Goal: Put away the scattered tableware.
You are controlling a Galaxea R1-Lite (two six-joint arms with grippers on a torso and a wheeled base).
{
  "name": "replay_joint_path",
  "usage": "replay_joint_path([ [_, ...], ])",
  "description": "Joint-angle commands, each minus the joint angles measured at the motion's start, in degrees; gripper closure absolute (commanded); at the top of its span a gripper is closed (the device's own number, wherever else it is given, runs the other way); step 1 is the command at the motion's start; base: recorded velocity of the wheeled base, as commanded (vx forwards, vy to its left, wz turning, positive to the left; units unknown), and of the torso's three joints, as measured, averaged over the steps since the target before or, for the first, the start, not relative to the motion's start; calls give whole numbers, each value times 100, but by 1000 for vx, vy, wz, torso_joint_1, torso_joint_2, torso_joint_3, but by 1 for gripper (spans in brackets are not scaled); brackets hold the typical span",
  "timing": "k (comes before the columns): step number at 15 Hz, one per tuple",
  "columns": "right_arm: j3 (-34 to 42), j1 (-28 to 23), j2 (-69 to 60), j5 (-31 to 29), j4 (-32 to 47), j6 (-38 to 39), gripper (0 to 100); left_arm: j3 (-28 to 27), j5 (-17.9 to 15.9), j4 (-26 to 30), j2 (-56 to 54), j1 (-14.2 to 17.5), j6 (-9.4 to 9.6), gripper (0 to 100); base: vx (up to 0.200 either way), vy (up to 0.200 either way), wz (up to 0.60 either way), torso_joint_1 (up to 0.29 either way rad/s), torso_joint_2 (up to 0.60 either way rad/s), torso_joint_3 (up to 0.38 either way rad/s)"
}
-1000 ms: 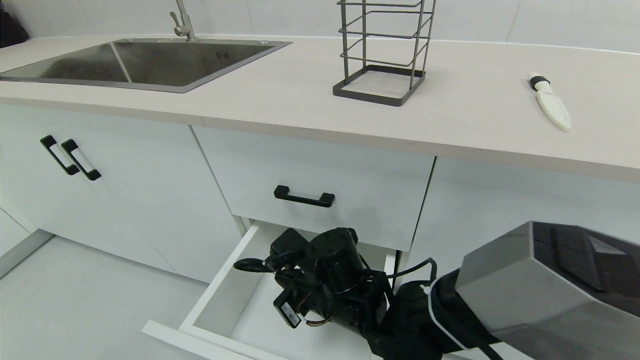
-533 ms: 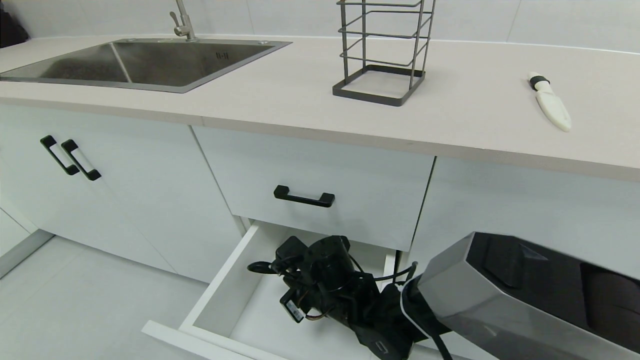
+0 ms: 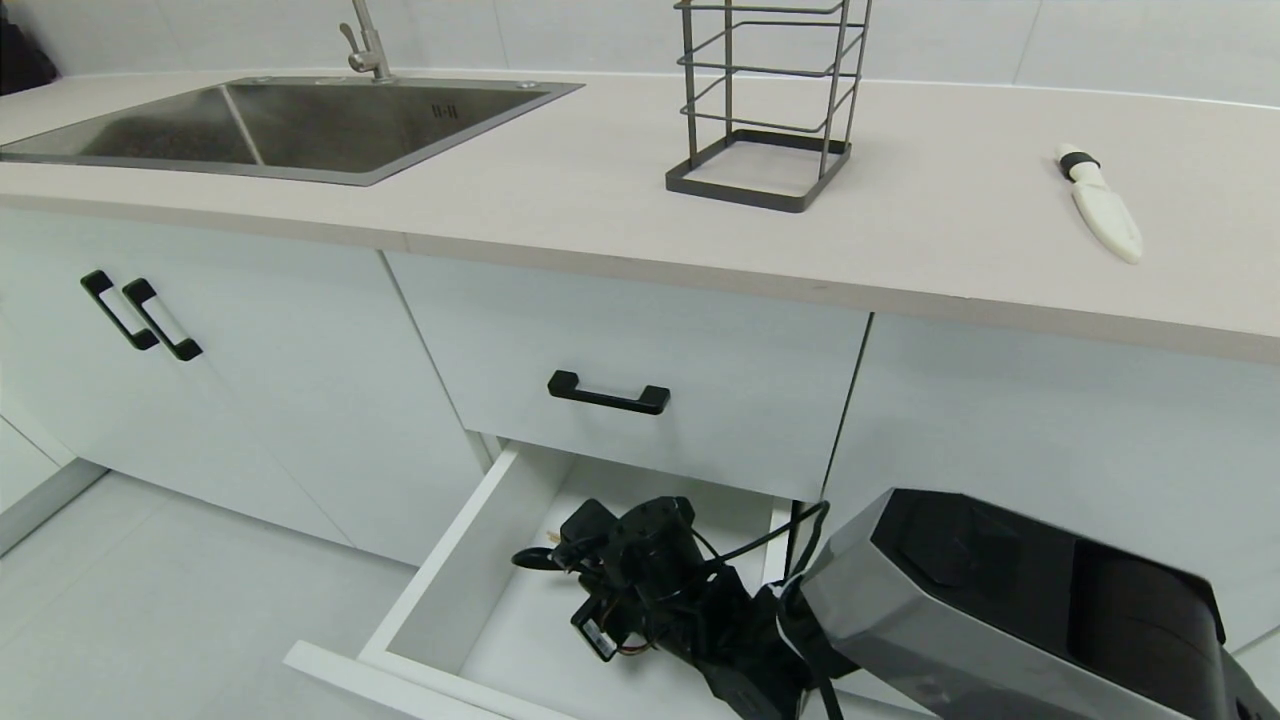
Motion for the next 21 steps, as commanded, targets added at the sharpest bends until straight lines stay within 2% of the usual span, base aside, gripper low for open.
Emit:
replay_joint_path([
  [1, -5, -6, 91, 1, -5, -1, 100, 1, 1, 0, 2, 1, -2, 0, 0, 0, 0, 0, 0, 0],
  [11, 21, 3, 214, 115, -22, -212, 100, 1, 1, 0, 2, 1, -2, 0, 0, 0, 0, 0, 0, 0],
  [12, 12, 3, 223, 124, -22, -221, 0, 1, 1, 0, 2, 1, -2, 0, 0, 0, 0, 0, 0, 0],
  [18, -58, 29, 205, 150, -75, -353, 0, 1, 1, 0, 2, 1, -2, 0, 0, 0, 0, 0, 0, 0],
  [21, 21, 29, -225, 159, -66, -573, 0, 1, 1, 0, 2, 1, -2, 0, 0, 0, 0, 0, 0, 0],
])
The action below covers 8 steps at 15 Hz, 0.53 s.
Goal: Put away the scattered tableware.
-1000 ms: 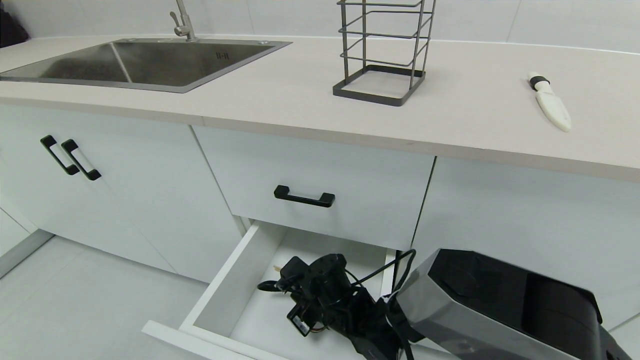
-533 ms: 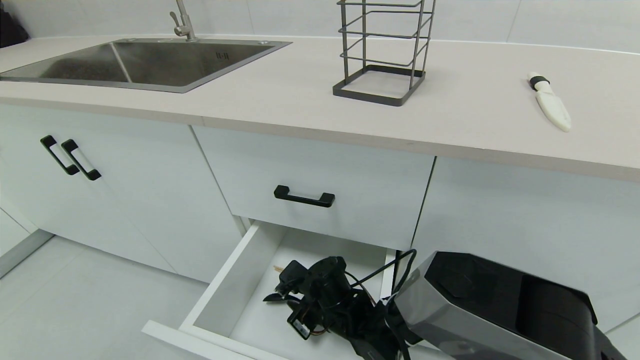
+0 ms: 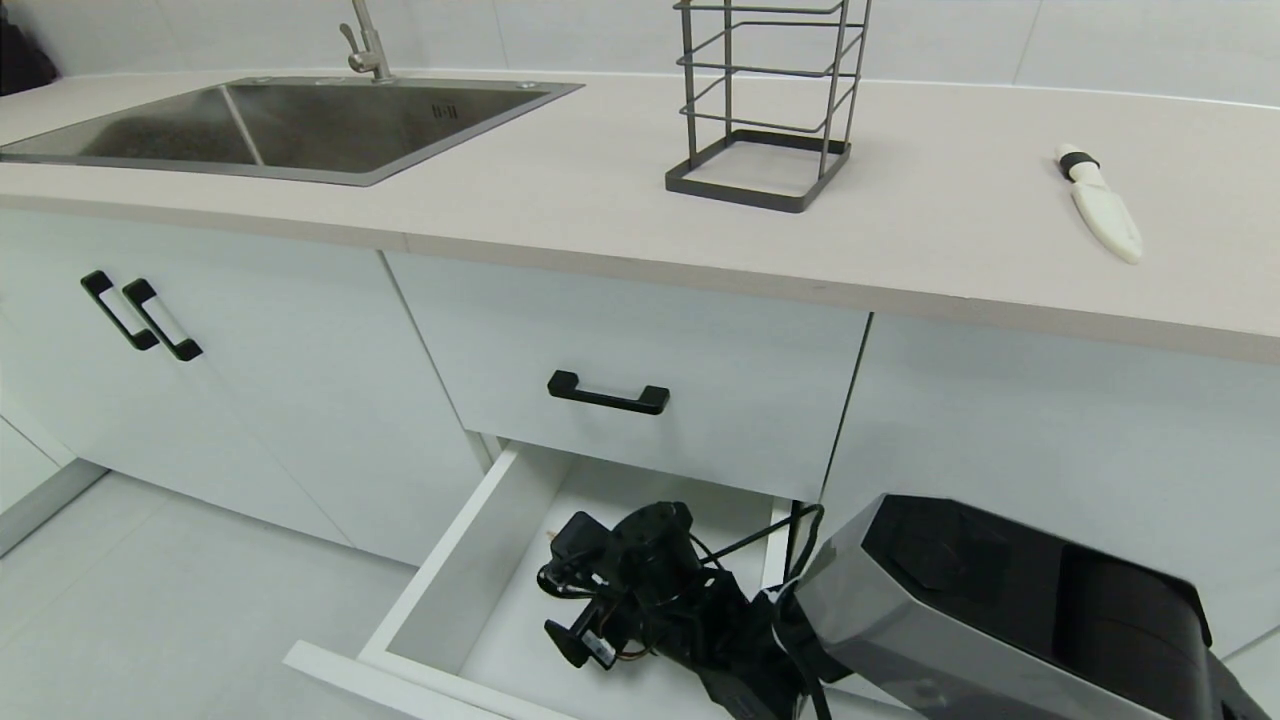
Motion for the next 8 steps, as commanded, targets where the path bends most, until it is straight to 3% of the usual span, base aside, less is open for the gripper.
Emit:
replay_joint_path([
  [1, 131, 10, -466, 44, 4, -83, 0, 1, 1, 0, 2, 1, -2, 0, 0, 0, 0, 0, 0, 0],
  [5, 518, 186, -1336, 123, -13, -83, 0, 1, 1, 0, 2, 1, -2, 0, 0, 0, 0, 0, 0, 0],
  [8, 1449, 379, -2690, 123, -145, 207, 0, 1, 1, 0, 2, 1, -2, 0, 0, 0, 0, 0, 0, 0],
])
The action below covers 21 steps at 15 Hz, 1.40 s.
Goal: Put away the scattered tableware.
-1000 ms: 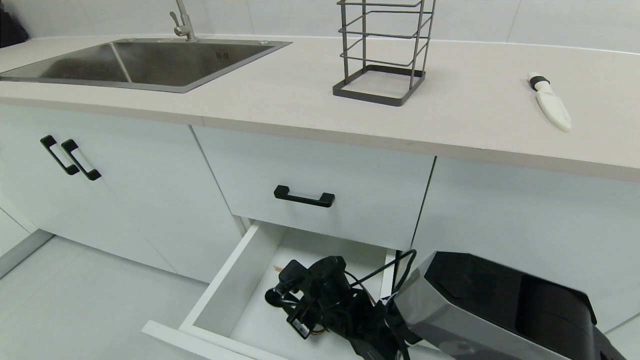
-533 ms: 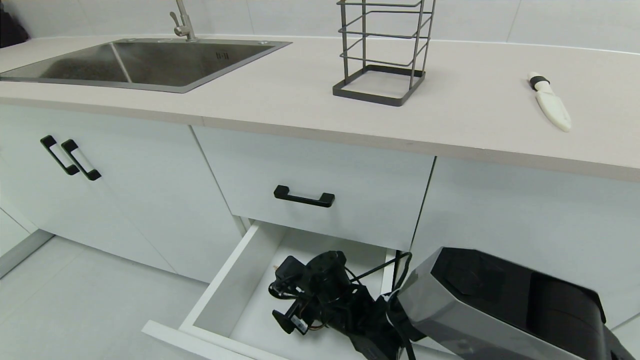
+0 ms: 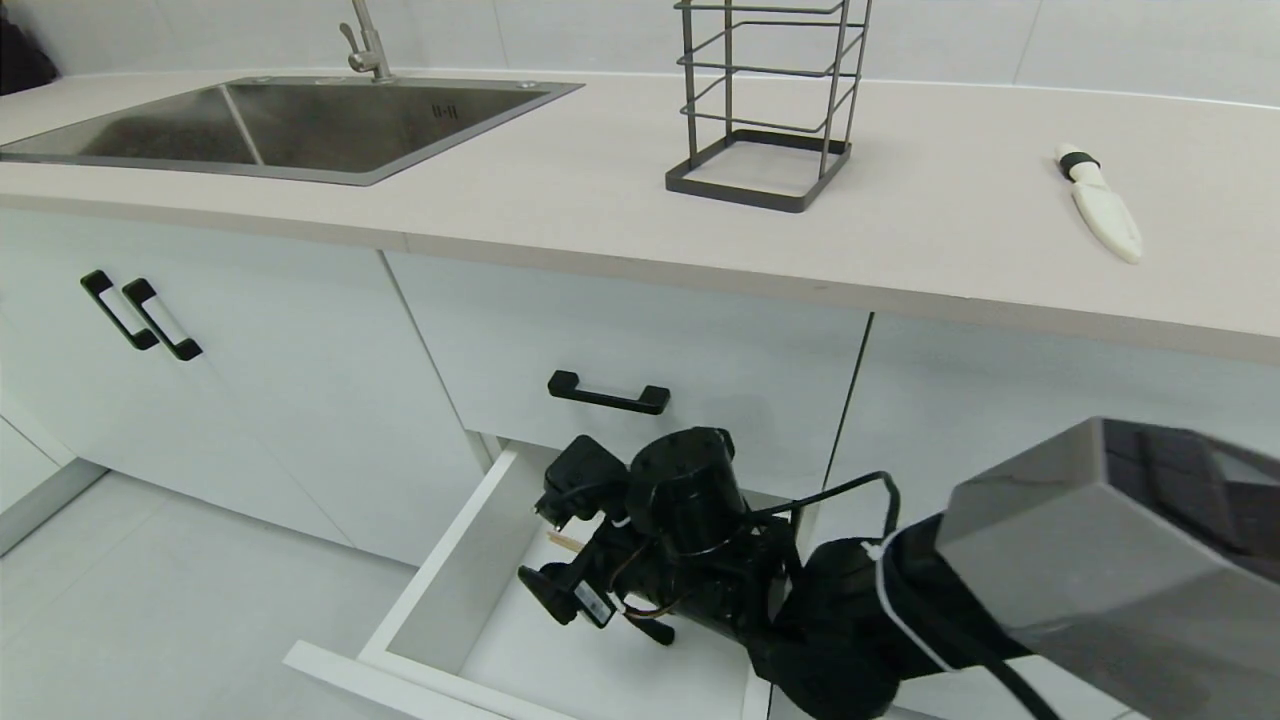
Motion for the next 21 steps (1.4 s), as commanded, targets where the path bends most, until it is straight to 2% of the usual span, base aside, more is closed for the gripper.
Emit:
replay_joint_path([
  [1, 1136, 377, -1375, -44, -378, 439, 0, 1, 1, 0, 2, 1, -2, 0, 0, 0, 0, 0, 0, 0],
  [2, 1470, 491, -1568, -70, -554, 562, 0, 1, 1, 0, 2, 1, -2, 0, 0, 0, 0, 0, 0, 0],
  [3, 2358, 596, -2087, -149, -861, 614, 0, 1, 1, 0, 2, 1, -2, 0, 0, 0, 0, 0, 0, 0],
  [5, 2973, 579, -2412, -140, -1160, 614, 0, 1, 1, 0, 2, 1, -2, 0, 0, 0, 0, 0, 0, 0],
  [13, 4564, 482, -4020, 132, -1398, 606, 0, 1, 1, 0, 2, 1, -2, 0, 0, 0, 0, 0, 0, 0],
  [15, 5408, 447, -4776, 554, -1327, 562, 0, 1, 1, 0, 2, 1, -2, 0, 0, 0, 0, 0, 0, 0],
  [18, 6418, 60, -6165, 809, -791, 553, 0, 1, 1, 0, 2, 1, -2, 0, 0, 0, 0, 0, 0, 0],
  [21, 6480, -406, -6877, 923, -694, 553, 0, 1, 1, 0, 2, 1, -2, 0, 0, 0, 0, 0, 0, 0],
])
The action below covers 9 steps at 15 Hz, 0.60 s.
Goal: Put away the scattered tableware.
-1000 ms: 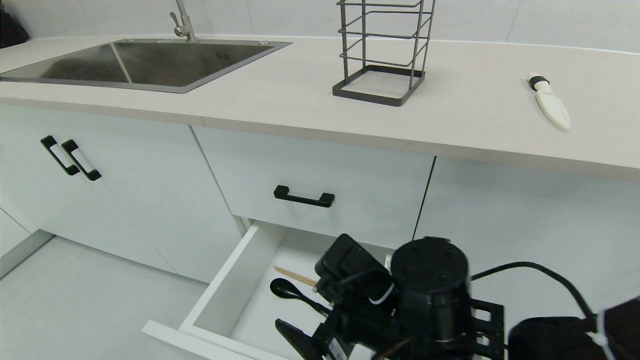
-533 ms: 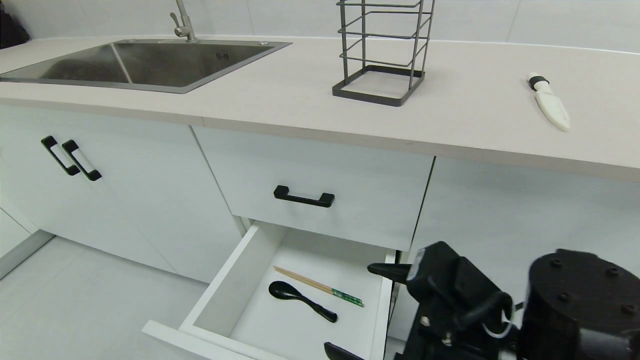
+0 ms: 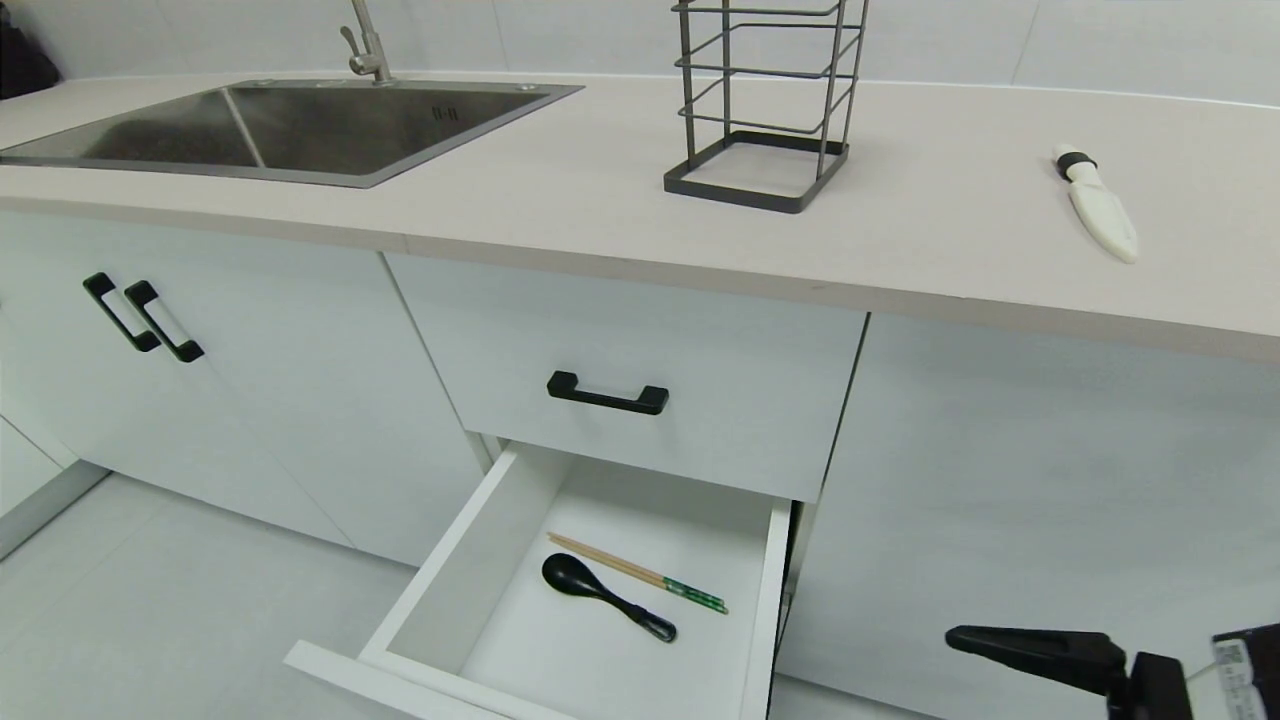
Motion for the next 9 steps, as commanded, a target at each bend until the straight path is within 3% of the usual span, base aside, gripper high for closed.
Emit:
replay_joint_path([
  [1, 194, -503, -967, 137, 65, -4, 0, 1, 1, 0, 2, -2, -2, 0, 0, 0, 0, 0, 0, 0],
  [5, 211, -1742, -1996, 744, 601, -4, 0, 9, -7, 0, 2, -2, 69, 0, 0, 0, 0, 0, 0, 0],
  [8, 492, -3166, -3253, 937, 847, 31, 0, 9, -16, 9, 2, 7, 605, 0, 0, 0, 0, 0, 0, 0],
  [9, 440, -3843, -3384, 928, 847, 207, 0, 9, -16, 9, 2, 16, 473, 0, 0, 0, 0, 0, 0, 0],
])
